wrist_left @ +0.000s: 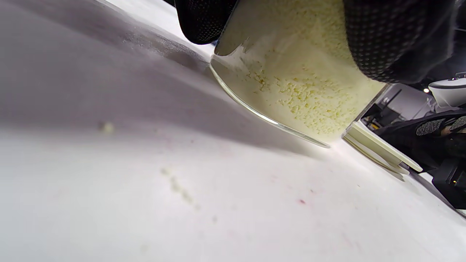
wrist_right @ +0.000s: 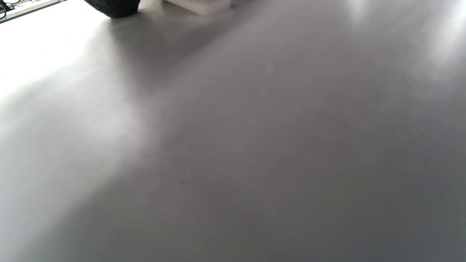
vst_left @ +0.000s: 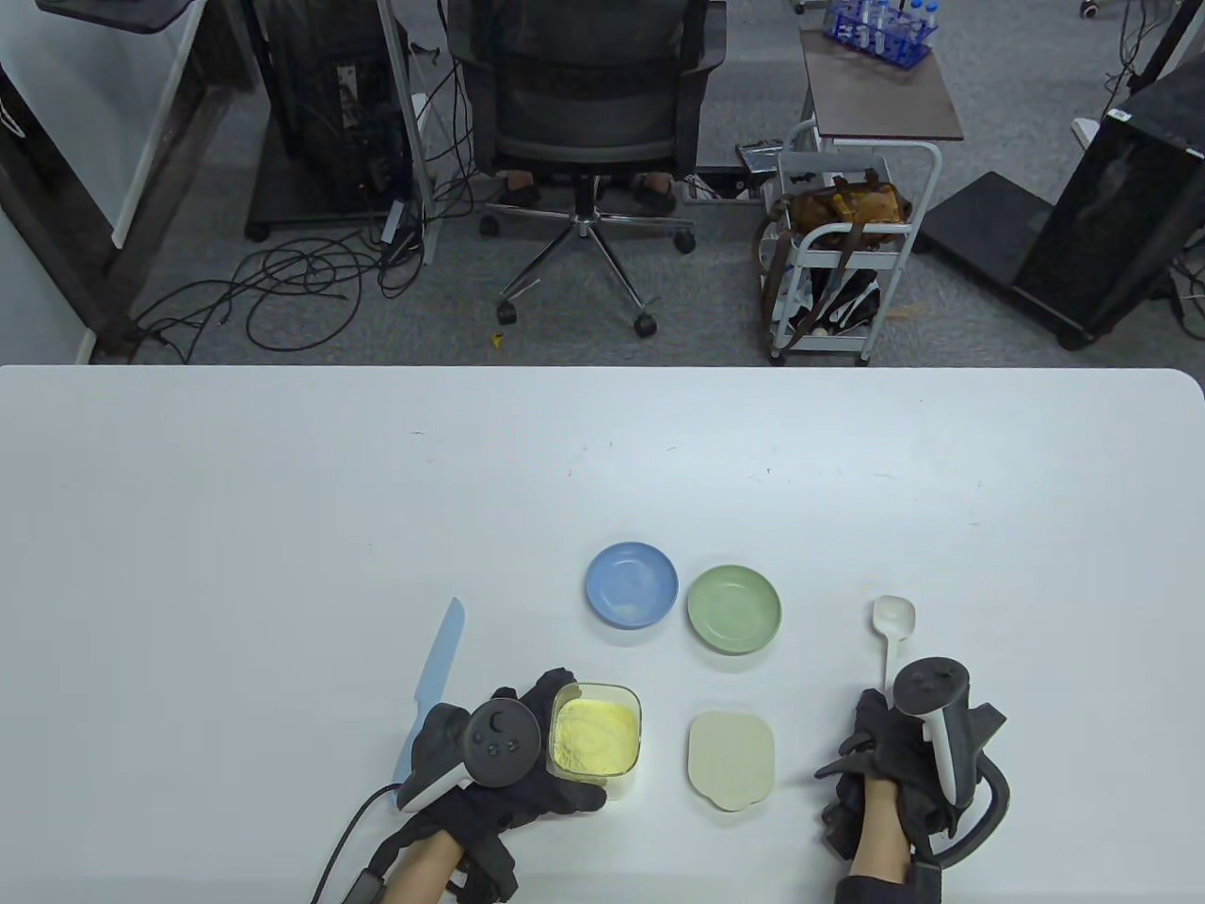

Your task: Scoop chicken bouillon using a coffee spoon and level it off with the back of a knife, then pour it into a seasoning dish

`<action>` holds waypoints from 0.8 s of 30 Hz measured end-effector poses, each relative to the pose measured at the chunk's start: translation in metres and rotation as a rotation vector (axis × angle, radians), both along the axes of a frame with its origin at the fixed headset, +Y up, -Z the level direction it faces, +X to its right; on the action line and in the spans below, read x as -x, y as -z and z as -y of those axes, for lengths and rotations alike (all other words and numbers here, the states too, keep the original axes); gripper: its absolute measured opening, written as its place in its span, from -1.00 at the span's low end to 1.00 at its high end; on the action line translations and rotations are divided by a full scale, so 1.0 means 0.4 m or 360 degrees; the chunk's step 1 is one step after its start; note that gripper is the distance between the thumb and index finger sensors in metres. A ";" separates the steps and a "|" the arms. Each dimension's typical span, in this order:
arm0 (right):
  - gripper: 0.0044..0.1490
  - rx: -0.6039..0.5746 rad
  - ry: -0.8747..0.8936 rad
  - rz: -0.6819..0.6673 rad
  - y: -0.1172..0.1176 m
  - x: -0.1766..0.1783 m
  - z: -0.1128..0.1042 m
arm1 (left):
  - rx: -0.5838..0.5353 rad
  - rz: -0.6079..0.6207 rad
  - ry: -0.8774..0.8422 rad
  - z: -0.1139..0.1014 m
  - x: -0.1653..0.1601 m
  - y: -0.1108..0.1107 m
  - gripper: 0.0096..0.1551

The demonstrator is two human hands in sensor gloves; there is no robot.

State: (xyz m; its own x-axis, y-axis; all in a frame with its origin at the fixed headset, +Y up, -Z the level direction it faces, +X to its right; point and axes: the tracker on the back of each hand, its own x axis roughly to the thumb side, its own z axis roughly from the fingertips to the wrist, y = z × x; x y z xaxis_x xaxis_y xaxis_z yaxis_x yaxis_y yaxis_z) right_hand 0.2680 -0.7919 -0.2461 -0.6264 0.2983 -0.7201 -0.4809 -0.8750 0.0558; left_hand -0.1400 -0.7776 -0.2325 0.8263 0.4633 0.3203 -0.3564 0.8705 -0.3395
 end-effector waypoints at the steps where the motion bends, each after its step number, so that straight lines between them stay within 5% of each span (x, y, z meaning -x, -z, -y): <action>1: -0.42 -0.0001 0.0000 0.0000 0.001 0.000 0.000 | 0.0000 0.0000 0.0000 0.000 0.000 0.000 0.54; 19: -0.53 -0.0033 0.0027 -0.0009 0.003 -0.001 0.002 | 0.0008 0.0004 0.0004 0.001 0.001 0.001 0.54; 24: -0.54 -0.0322 0.0070 0.0004 -0.008 0.001 -0.018 | 0.0010 0.0005 0.0005 0.001 0.001 0.001 0.54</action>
